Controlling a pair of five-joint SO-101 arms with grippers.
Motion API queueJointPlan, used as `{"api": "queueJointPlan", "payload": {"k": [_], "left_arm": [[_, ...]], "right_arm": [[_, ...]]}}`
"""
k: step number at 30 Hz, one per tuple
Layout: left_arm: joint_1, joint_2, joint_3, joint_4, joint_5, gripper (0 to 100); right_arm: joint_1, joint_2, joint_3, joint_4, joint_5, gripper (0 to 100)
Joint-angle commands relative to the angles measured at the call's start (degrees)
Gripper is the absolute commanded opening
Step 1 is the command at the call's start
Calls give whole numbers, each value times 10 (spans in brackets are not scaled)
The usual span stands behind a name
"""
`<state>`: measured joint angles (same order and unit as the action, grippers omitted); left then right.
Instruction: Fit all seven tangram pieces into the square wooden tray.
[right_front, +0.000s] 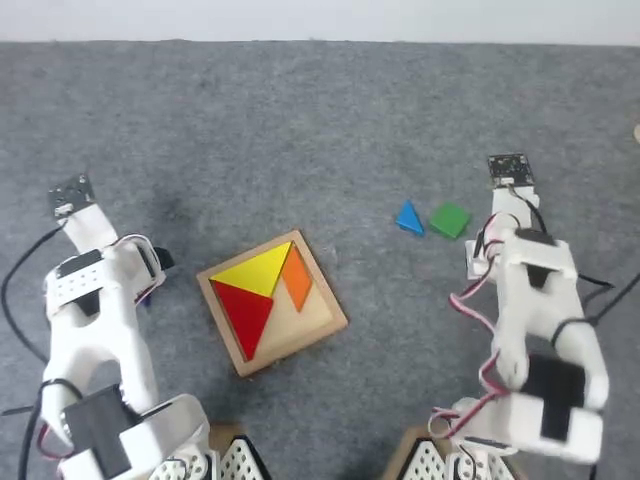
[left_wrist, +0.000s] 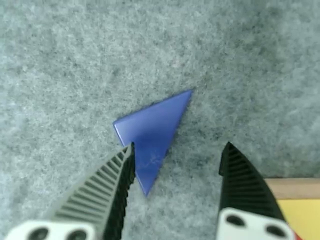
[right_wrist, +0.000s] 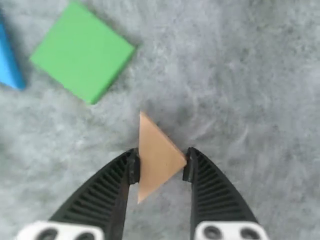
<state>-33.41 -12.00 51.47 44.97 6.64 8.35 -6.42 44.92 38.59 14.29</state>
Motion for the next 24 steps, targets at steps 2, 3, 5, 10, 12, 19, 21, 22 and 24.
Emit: {"api": "queueJointPlan", "payload": {"k": [2, 3, 5, 10, 12, 19, 21, 22, 24], "left_arm": [[2, -4, -2, -10, 1, 265], [2, -4, -2, -10, 1, 265], [3, -4, -2, -10, 1, 265], [3, -4, -2, -11, 1, 265], [3, -4, -2, -11, 1, 265], [2, -4, -2, -11, 1, 265], [-4, -4, -3, -24, 0, 265], [-15, -4, -4, -30, 0, 265], [-55, -4, -11, -33, 2, 265]], "right_arm": [[-62, -163, 72, 5, -8, 79], [-84, -194, 91, 7, -7, 79], [-127, -248, 108, 34, 13, 79], [-272, -339, 55, 178, 98, 56], [-341, -344, 15, 216, 127, 20], [-495, -253, -105, 279, 238, 27], [-516, -204, -137, 279, 264, 27], [-526, -177, -152, 279, 275, 27], [-546, -123, -183, 279, 301, 27]]}}
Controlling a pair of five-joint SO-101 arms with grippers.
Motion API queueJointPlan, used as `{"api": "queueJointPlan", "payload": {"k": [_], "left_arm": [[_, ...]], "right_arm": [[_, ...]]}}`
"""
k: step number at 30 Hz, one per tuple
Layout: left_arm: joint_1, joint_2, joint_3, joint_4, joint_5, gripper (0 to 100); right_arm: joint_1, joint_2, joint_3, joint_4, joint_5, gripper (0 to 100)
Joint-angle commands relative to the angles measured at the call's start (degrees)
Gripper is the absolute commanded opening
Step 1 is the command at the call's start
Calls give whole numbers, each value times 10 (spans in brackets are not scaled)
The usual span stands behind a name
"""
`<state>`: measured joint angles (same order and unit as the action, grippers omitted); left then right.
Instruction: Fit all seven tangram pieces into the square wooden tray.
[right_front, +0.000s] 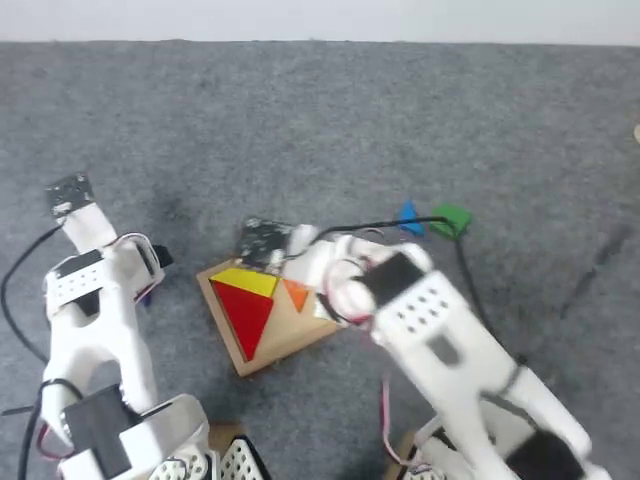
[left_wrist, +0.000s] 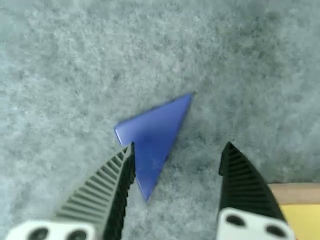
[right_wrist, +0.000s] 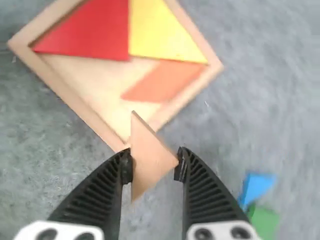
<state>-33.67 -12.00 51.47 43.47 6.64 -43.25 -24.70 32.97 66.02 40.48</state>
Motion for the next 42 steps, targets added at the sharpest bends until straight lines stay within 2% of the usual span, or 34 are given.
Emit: {"api": "queueJointPlan", "payload": {"k": [1, 3, 7, 11, 20, 24, 28, 30, 37, 42], "left_arm": [[-70, -4, -22, -17, 2, 265], [-113, -4, -53, 0, 2, 265], [-207, -3, -148, 91, 3, 265], [-287, 3, -215, 131, 3, 265], [-301, 205, -370, 212, 3, 265], [-282, 256, -419, 256, 2, 265], [-280, 248, -417, 260, 1, 265], [-280, 239, -407, 260, 0, 265], [-276, 222, -393, 259, -10, 265], [-264, 223, -393, 259, -10, 265]], "right_arm": [[-41, 87, -76, 5, 49, 27], [-65, 136, -102, 5, 67, 27], [-109, 202, -141, 5, 107, 27], [-129, 232, -148, 2, 182, 27], [-124, 289, -164, -1, 309, 46], [-113, 348, -209, 0, 308, 154], [-91, 405, -271, 5, 265, 326], [-79, 422, -295, 10, 253, 380], [-45, 415, -330, 50, 193, 351], [-21, 319, -242, 63, 140, 336]]}}
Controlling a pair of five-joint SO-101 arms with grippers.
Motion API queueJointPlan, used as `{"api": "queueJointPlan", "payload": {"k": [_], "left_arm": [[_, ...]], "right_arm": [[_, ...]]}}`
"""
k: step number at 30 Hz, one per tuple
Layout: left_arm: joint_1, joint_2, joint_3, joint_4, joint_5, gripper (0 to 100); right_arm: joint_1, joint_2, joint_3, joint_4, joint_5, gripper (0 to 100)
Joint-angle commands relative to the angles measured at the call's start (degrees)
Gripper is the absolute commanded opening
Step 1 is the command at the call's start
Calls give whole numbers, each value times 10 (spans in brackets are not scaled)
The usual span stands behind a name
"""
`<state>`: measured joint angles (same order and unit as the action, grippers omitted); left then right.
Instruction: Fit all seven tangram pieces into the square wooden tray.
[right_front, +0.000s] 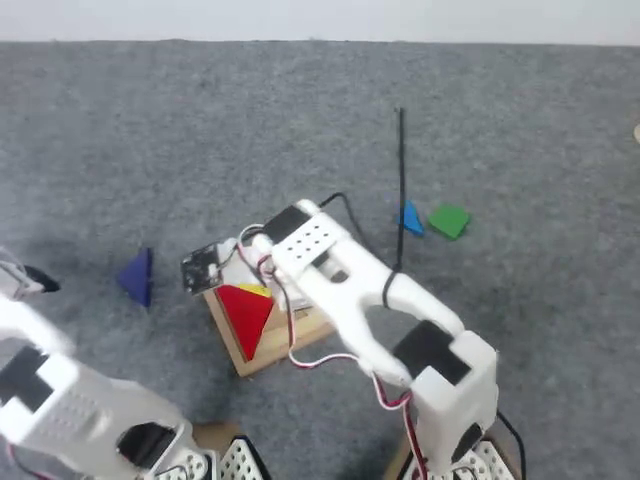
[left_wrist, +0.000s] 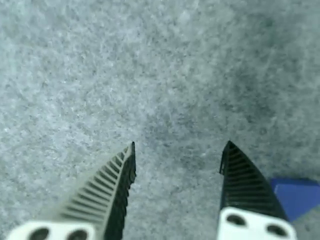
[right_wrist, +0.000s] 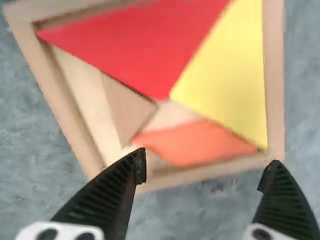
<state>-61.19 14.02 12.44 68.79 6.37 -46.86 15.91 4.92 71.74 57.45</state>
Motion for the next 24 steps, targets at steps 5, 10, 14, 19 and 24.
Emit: {"api": "queueJointPlan", "payload": {"k": [5, 10, 14, 19, 24], "left_arm": [[20, -40, 15, -12, -8, 265], [21, -41, 23, -20, -8, 265], [20, -41, 23, -18, -8, 265], [20, -41, 24, -18, -8, 265], [21, -41, 24, -19, -8, 265]], "right_arm": [[7, -196, 218, -115, -89, 336], [-16, -193, 261, -140, -142, 336], [-24, -165, 258, -182, -181, 336], [-19, -153, 233, -182, -196, 336], [-11, -143, 190, -175, -196, 336]]}}
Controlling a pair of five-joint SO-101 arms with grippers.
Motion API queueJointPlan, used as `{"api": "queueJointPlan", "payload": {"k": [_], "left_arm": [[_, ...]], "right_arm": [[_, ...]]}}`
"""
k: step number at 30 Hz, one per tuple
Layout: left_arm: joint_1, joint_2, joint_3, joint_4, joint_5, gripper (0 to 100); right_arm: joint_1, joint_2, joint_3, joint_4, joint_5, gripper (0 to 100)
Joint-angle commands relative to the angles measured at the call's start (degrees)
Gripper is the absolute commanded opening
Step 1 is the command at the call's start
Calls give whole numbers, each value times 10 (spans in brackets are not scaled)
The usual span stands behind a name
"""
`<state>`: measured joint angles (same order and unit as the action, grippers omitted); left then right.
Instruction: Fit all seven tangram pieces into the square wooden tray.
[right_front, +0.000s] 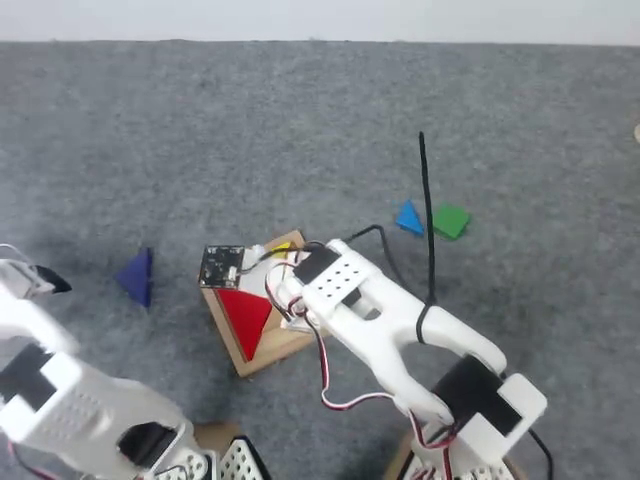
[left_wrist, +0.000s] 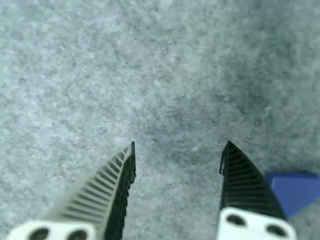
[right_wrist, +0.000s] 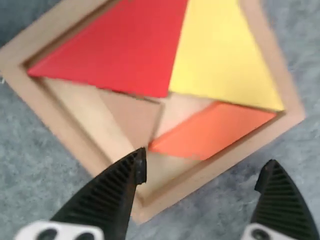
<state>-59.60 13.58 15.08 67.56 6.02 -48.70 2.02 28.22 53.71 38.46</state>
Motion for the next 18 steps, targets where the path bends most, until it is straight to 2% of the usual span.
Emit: {"api": "queueJointPlan", "payload": {"k": [1, 10, 18], "left_arm": [[5, -37, -2, -7, -4, 265], [5, -37, -2, -6, -4, 265], [5, -37, -2, -7, -4, 265]], "right_arm": [[7, 1, -49, 4, -6, 336], [43, 131, -127, 0, -5, 336], [84, 141, -166, 7, -5, 336]]}}
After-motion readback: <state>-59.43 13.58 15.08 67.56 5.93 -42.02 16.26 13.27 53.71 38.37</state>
